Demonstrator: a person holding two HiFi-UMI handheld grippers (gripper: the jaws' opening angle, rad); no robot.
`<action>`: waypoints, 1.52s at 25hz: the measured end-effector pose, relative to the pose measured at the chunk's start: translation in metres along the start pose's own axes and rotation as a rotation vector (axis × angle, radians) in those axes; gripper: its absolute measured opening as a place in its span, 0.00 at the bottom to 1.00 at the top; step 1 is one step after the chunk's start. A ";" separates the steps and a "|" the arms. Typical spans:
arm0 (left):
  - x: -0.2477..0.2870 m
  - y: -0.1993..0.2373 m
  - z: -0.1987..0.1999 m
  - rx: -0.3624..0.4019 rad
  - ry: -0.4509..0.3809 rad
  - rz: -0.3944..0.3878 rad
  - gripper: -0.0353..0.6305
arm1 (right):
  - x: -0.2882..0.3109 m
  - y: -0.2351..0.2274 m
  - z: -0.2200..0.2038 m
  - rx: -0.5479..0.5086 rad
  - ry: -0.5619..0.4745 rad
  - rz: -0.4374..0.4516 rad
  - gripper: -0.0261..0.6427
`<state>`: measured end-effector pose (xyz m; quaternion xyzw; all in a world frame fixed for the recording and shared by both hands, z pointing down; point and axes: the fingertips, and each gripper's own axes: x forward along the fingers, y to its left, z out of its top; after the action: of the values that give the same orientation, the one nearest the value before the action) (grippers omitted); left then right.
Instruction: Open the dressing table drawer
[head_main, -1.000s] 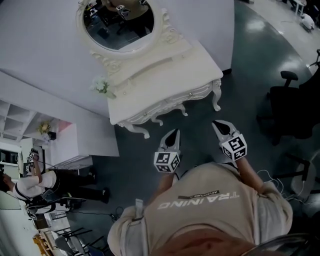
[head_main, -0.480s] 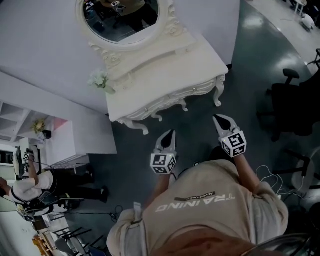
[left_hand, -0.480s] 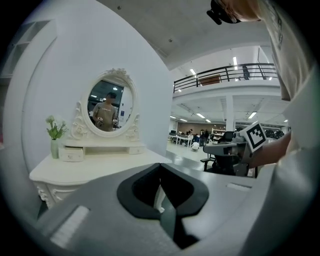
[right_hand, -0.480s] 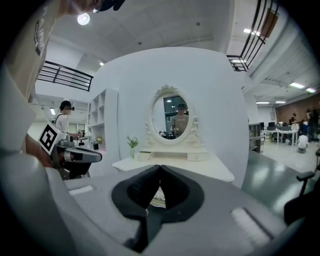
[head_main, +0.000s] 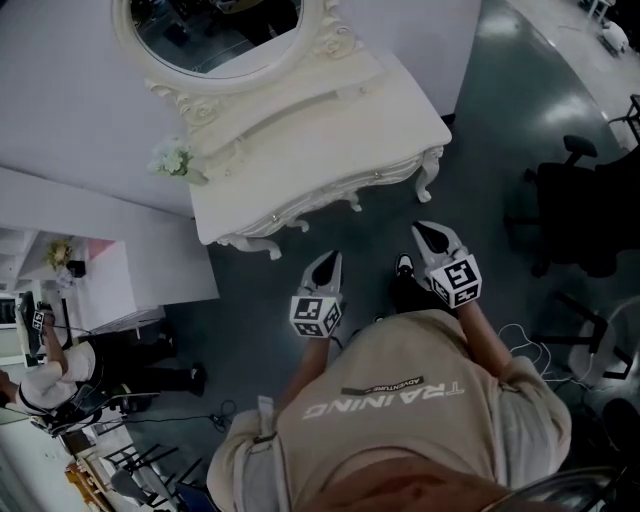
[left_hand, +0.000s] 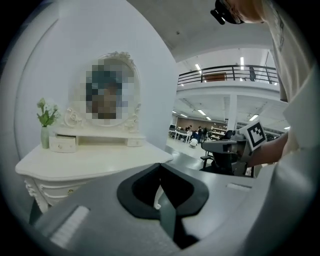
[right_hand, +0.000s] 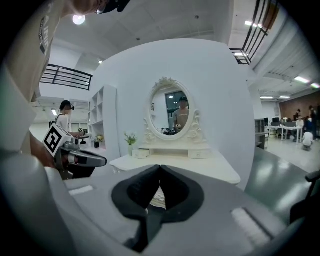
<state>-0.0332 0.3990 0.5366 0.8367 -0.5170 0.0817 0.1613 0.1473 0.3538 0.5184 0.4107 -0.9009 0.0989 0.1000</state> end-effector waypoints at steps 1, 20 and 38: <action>0.014 0.001 0.009 0.009 -0.001 0.000 0.06 | 0.009 -0.012 0.003 0.005 -0.003 -0.001 0.04; 0.184 0.039 0.100 0.028 -0.006 0.110 0.06 | 0.169 -0.182 0.065 -0.008 -0.054 0.056 0.04; 0.278 0.172 0.145 0.041 -0.015 -0.075 0.06 | 0.290 -0.206 0.080 0.013 0.073 -0.072 0.04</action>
<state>-0.0653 0.0430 0.5179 0.8592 -0.4846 0.0798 0.1431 0.1096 -0.0089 0.5369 0.4397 -0.8805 0.1161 0.1336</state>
